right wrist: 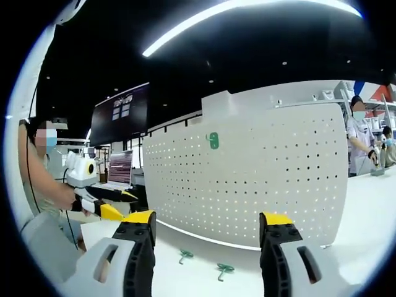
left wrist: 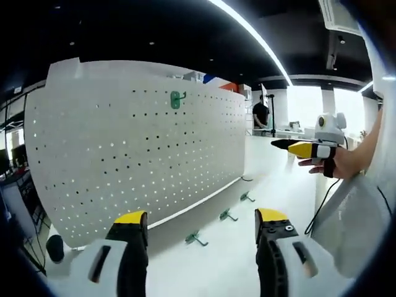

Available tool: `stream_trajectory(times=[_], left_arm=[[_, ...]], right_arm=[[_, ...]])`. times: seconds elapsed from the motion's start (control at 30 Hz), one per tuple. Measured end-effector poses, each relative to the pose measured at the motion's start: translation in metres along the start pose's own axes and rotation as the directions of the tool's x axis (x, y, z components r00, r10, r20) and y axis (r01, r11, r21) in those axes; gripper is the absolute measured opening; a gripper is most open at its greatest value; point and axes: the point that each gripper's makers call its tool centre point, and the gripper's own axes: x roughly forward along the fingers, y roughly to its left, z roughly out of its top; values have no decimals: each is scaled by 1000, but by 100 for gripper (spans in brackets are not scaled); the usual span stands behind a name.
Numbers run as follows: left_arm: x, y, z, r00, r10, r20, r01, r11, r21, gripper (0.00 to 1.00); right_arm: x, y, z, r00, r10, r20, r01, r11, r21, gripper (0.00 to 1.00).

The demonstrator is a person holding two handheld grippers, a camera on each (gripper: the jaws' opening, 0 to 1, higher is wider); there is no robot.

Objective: Insert the hook assembly into the mounting plate slot until the hook locks in place.

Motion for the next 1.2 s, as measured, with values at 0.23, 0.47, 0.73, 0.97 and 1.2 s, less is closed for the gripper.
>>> stream_trajectory(times=[0.23, 0.47, 0.73, 0.97, 1.2], left_arm=[[13, 0, -15, 994, -51, -94, 53, 999, 14, 74], [21, -3, -23, 983, -97, -153, 104, 994, 36, 72], [32, 1, -28, 970, -133, -204, 149, 987, 62, 69], [40, 1, -33, 956, -166, -242, 190, 979, 78, 71], [46, 3, -41, 936, -193, -295, 231, 968, 99, 70]], right_arm=[[0, 2, -1, 1000, 7, 2, -7, 1000, -5, 66], [0, 1, 1, 1000, 4, 6, -4, 1000, -1, 66], [0, 1, -1, 1000, 6, 2, -6, 1000, 3, 65], [1, 3, -2, 1000, 15, -3, -15, 1000, 7, 65], [0, 2, 0, 1000, 13, 2, -13, 1000, 5, 65]])
